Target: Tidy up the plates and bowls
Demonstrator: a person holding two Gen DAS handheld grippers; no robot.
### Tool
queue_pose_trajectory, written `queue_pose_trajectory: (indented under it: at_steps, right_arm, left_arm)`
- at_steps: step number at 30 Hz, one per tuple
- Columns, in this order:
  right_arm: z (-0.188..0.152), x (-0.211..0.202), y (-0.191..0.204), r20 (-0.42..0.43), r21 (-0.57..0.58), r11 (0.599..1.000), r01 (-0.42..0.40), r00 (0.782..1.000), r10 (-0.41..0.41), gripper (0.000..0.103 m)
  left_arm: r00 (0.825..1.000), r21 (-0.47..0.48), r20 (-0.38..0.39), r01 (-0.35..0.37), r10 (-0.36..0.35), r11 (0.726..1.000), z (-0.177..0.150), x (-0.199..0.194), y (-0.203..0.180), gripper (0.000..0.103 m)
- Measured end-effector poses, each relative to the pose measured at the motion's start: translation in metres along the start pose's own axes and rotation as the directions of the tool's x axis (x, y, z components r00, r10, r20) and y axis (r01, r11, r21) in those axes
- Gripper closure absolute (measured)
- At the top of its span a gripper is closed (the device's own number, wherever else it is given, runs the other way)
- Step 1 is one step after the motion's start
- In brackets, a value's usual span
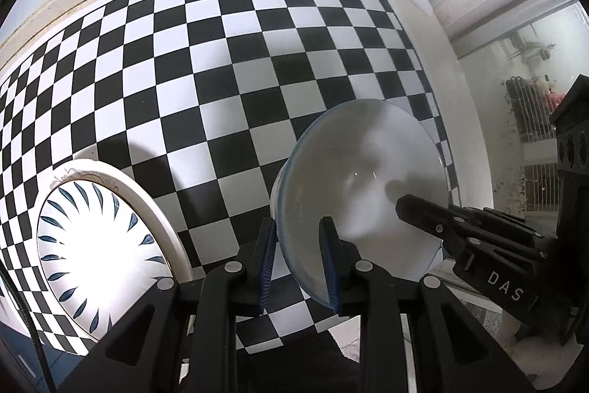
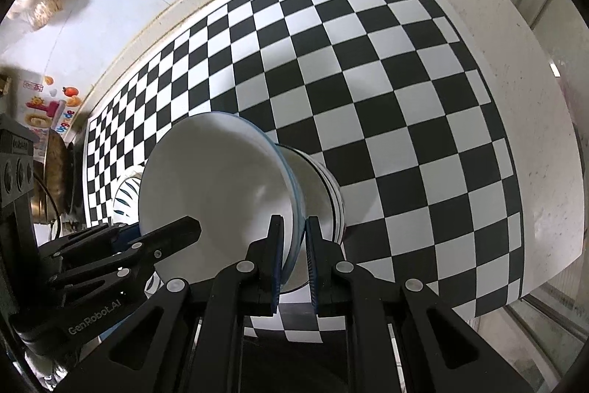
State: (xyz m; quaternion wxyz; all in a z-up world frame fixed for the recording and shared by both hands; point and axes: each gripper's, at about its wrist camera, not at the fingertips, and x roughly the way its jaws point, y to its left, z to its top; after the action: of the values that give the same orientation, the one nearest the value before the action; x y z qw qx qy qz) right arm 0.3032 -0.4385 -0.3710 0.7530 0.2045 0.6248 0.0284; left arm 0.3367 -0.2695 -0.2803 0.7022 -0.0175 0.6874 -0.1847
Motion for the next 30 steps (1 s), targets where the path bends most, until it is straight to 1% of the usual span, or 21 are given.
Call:
queue_pose_trajectory:
  at_steps: [16,21,22,27,30]
  right_arm:
    - [0.002,0.014,-0.004,-0.024,0.006,0.999,0.035,0.999,-0.034,0.09]
    - [0.005,0.015,-0.006,-0.027,0.018,0.999,0.033,0.999,-0.032,0.089]
    - [0.006,0.015,-0.006,-0.028,0.023,0.999,0.027,0.999,-0.027,0.087]
    - [0.005,0.011,-0.007,-0.015,0.036,0.999,0.034,0.999,-0.034,0.087]
    - [0.003,0.008,-0.006,-0.01,0.044,0.998,0.033,0.999,-0.033,0.084]
  left_arm:
    - [0.999,0.01,-0.038,-0.007,0.007,1.0,-0.003,0.019,-0.002,0.082]
    - [0.999,0.011,-0.042,-0.006,0.007,1.0,-0.003,0.021,-0.002,0.082]
    - [0.999,0.01,-0.043,-0.005,0.006,1.0,-0.003,0.021,-0.002,0.082]
    - [0.999,0.012,-0.034,-0.012,0.013,1.0,-0.003,0.018,0.0,0.082]
    - [0.999,0.011,-0.028,-0.015,0.015,1.0,-0.006,0.014,0.001,0.082]
